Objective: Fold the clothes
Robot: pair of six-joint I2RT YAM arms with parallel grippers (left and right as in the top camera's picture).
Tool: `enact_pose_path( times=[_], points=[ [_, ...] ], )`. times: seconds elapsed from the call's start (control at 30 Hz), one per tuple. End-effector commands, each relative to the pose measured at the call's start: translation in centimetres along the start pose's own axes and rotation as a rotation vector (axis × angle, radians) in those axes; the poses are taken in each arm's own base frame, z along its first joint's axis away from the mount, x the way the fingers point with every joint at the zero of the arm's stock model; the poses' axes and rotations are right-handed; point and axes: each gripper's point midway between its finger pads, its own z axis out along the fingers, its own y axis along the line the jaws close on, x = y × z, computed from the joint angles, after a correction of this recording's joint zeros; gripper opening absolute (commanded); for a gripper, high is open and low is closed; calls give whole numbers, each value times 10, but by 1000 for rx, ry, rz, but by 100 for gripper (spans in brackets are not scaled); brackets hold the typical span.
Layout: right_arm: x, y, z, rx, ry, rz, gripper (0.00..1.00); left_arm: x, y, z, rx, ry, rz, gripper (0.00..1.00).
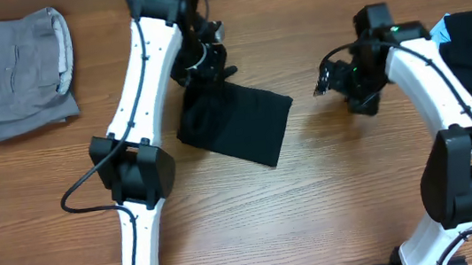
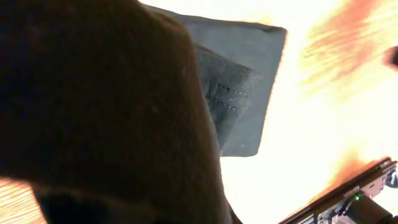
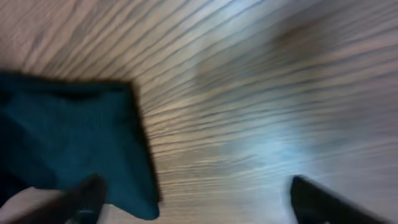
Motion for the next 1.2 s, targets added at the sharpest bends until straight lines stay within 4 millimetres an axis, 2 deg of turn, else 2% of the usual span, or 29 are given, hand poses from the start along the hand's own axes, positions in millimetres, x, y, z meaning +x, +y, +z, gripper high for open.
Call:
enact_pose_path(
  times=[0.0, 0.1, 0.17, 0.4, 0.53, 0.7, 0.83, 1.0, 1.07, 1.1, 1.13, 1.17],
  points=[
    [28, 23, 21, -111, 84, -34, 57, -1, -22, 0, 11, -15, 34, 4],
    [40, 29, 38, -133, 103, 5, 37, 0, -28, 2, 15, -12, 46, 4],
    [52, 31, 53, -133, 119, 24, 33, 0, -31, 4, 16, -13, 53, 4],
    [74, 34, 71, -114, 154, 34, 31, 0, -40, 5, 56, -10, 60, 4],
    [78, 34, 80, -105, 168, 29, 32, 2, -51, 10, 85, 5, 73, 4],
    [77, 31, 102, -99, 202, 55, 29, 11, -70, 27, 84, 47, 114, 4],
    [78, 35, 109, -126, 223, 58, 29, 20, -80, 47, 81, 92, 137, 4],
    [77, 33, 111, -121, 221, 60, 29, 32, -77, 76, 53, 156, 141, 8],
    [74, 33, 109, -126, 215, 62, 29, 32, -74, 85, 50, 165, 138, 14],
    [72, 32, 108, -126, 215, 67, 29, 32, -73, 87, 50, 165, 138, 23],
    [69, 30, 106, -126, 213, 70, 29, 32, -72, 90, 50, 164, 138, 41],
    [67, 29, 103, -125, 213, 68, 29, 31, -71, 92, 50, 163, 138, 43]
  ],
)
